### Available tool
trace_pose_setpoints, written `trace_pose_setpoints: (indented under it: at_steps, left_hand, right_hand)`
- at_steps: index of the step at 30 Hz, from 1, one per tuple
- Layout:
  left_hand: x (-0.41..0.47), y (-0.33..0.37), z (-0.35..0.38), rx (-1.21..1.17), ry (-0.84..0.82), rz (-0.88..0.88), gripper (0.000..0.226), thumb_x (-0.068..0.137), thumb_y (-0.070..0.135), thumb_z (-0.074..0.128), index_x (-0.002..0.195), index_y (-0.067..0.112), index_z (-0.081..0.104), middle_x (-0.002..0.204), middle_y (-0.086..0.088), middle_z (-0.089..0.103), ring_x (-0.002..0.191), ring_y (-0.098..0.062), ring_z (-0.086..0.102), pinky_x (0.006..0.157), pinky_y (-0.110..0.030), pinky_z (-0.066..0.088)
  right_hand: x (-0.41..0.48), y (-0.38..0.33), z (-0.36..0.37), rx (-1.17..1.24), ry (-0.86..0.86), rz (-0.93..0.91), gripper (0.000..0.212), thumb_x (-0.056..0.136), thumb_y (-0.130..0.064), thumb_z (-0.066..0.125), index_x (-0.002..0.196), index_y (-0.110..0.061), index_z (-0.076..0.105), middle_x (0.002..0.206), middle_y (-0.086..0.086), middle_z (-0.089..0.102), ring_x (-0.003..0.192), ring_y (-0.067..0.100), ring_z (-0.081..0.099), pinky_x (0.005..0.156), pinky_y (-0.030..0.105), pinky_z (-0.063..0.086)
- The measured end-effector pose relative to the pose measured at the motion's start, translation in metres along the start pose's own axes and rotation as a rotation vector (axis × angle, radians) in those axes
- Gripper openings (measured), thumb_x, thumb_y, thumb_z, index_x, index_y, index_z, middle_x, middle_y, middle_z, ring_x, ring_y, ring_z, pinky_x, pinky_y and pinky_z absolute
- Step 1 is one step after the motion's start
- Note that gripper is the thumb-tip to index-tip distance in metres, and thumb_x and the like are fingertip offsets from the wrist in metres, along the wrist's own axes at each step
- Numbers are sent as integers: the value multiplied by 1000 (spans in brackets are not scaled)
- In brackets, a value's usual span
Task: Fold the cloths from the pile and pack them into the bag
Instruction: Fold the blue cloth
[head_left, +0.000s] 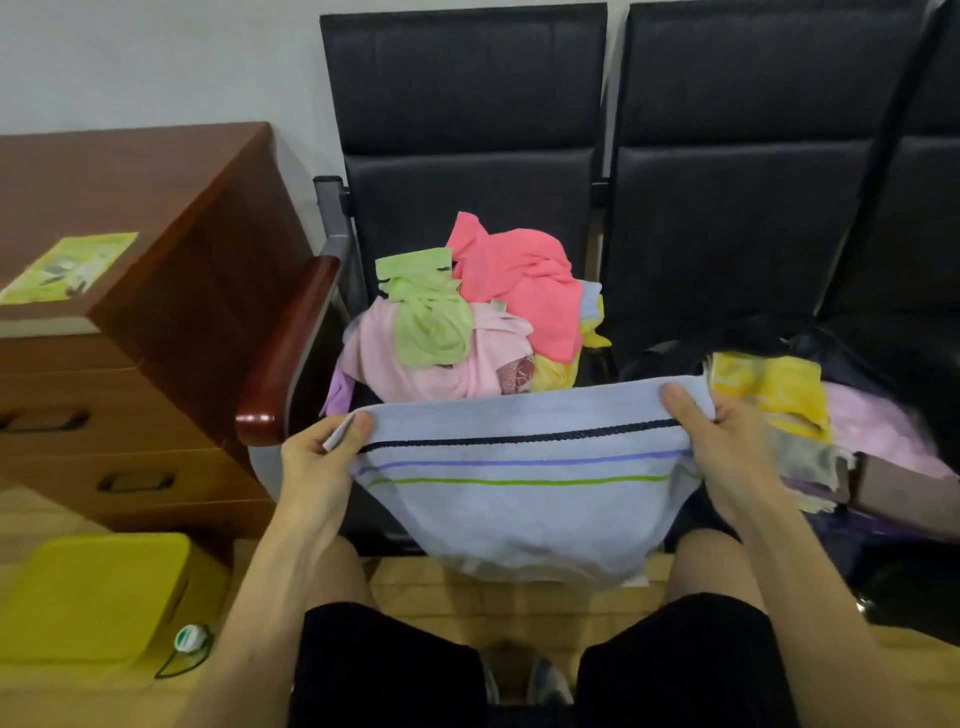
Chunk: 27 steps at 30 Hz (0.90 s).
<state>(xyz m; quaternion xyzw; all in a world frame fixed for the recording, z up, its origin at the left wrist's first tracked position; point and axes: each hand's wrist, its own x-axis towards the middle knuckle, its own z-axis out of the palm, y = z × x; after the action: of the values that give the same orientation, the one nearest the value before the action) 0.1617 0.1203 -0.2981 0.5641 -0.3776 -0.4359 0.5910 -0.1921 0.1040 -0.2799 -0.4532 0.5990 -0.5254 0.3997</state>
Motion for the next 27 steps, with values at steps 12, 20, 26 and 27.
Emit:
trace_pose_setpoints:
  at_steps: [12,20,26,27]
  left_hand:
    - [2,-44,34,-39,140,-236,14,87,19,74,88,5,74,85,-15,76,87,-37,72,79,-46,59]
    - [-19,-35,66,-71,16,-259,18,90,17,69,92,-1,74,90,-22,75,87,-33,73,74,-43,60]
    - [-40,-24,93,-40,-169,-171,39,91,24,69,87,-14,65,85,-37,63,77,-30,66,69,-42,56]
    - [-41,-21,96,-42,-175,-146,40,92,21,68,84,-17,61,82,-38,60,72,-29,63,65,-38,55]
  right_hand:
    - [-19,43,25,73,200,139,34,94,-27,65,68,-5,64,65,10,68,63,22,64,60,37,50]
    - [-47,46,68,7,-18,63,57,93,-47,64,78,8,65,73,25,68,73,28,70,66,49,54]
    - [-67,26,95,3,-163,-58,52,90,-38,59,62,5,49,56,12,46,56,7,40,54,27,36]
    - [-69,25,98,9,-176,-62,48,90,-37,59,62,1,51,57,9,49,56,7,43,55,26,37]
